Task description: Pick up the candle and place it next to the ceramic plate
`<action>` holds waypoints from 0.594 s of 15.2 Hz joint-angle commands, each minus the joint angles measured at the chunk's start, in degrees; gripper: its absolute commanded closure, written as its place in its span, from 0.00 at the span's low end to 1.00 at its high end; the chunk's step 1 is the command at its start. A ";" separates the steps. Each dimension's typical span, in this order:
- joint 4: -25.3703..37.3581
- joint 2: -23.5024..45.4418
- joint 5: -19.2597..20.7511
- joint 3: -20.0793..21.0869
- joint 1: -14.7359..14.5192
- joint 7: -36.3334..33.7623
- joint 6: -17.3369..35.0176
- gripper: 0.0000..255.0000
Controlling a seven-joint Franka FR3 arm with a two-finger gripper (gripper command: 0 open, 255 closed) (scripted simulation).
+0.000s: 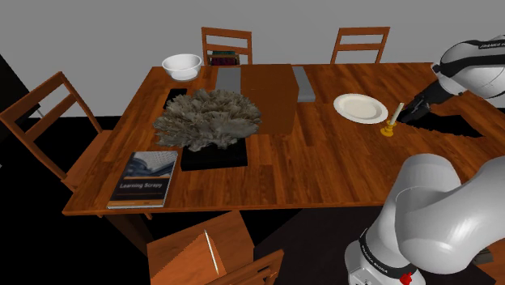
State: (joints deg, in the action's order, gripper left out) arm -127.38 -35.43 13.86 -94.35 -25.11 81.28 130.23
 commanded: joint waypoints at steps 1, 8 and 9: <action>1.97 0.24 -0.82 2.53 2.39 0.52 -3.39 0.00; 2.65 0.31 -1.13 3.87 3.71 0.71 -4.83 0.00; 2.65 0.31 -1.13 3.87 3.71 0.71 -4.83 0.00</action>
State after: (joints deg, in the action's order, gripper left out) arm -124.73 -35.12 12.73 -90.50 -21.42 81.99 125.41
